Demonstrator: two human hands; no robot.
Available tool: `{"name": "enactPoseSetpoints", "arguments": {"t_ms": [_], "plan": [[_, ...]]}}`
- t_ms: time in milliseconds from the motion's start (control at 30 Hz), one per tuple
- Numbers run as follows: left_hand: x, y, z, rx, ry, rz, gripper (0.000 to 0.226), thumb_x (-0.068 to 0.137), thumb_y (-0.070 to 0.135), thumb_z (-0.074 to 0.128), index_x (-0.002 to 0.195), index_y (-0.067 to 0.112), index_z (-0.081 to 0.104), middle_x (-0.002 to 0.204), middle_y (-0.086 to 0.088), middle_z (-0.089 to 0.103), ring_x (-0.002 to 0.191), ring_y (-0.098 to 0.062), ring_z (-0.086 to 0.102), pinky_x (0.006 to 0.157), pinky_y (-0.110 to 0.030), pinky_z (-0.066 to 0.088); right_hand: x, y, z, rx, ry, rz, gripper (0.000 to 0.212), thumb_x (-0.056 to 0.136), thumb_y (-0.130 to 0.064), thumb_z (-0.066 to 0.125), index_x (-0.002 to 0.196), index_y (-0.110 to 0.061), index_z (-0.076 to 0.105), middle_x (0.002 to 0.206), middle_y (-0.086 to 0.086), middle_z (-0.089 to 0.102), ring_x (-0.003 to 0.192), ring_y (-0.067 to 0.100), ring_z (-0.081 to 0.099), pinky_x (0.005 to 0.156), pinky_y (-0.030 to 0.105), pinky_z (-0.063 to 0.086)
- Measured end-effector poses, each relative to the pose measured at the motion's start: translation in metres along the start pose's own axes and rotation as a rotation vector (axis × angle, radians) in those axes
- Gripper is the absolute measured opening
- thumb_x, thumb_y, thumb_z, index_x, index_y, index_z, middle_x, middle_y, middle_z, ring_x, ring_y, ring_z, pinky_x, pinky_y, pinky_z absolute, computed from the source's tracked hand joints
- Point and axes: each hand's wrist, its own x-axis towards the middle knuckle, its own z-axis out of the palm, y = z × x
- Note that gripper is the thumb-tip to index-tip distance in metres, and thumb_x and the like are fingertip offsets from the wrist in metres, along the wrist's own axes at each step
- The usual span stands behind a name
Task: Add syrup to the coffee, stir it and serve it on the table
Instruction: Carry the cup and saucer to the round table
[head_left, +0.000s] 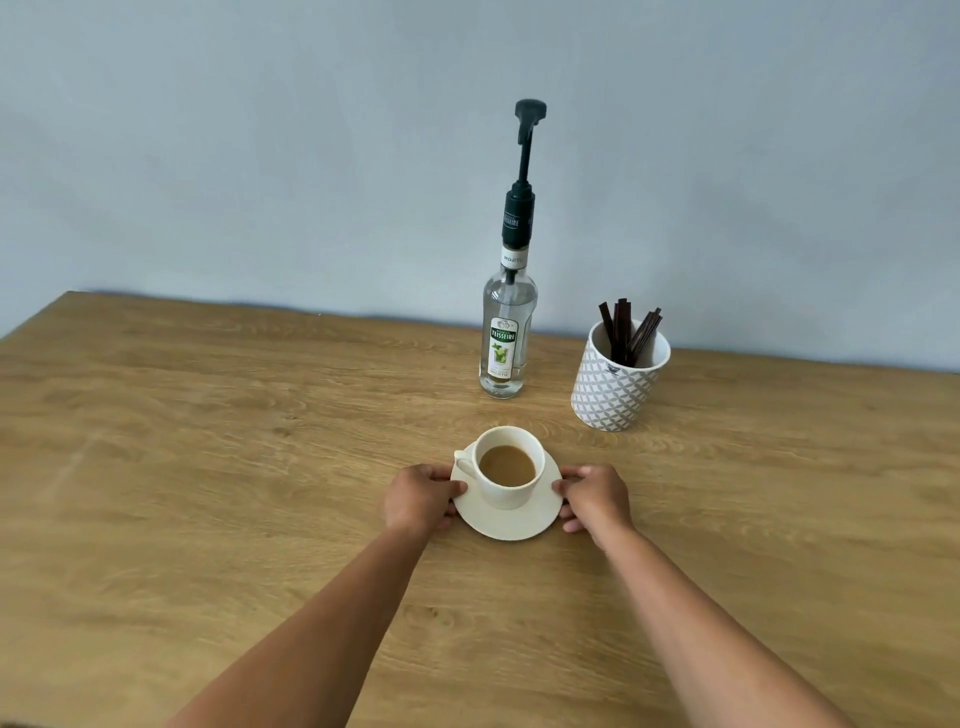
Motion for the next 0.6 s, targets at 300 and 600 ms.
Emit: {"name": "enactPoseSetpoints", "arguments": {"t_ms": [300, 600], "plan": [[-0.003, -0.005, -0.003, -0.170, 0.004, -0.033, 0.015, 0.083, 0.006, 0.073, 0.097, 0.012, 0.074, 0.081, -0.008, 0.076, 0.068, -0.018, 0.071, 0.057, -0.030, 0.056, 0.005, 0.005, 0.003, 0.134, -0.048, -0.010, 0.023, 0.085, -0.004, 0.067, 0.104, -0.017, 0.072, 0.063, 0.004, 0.072, 0.042, 0.012, 0.059, 0.038, 0.028, 0.051], [-0.019, -0.013, -0.016, -0.359, 0.027, -0.056, 0.013, 0.086, -0.001, 0.069, 0.095, 0.008, 0.071, 0.080, -0.009, 0.076, 0.057, -0.012, 0.072, 0.049, -0.025, 0.057, -0.002, 0.000, 0.015, 0.237, -0.178, -0.036, 0.026, 0.088, -0.004, 0.063, 0.111, -0.015, 0.070, 0.078, 0.010, 0.075, 0.055, 0.021, 0.067, 0.042, 0.033, 0.056]]}}
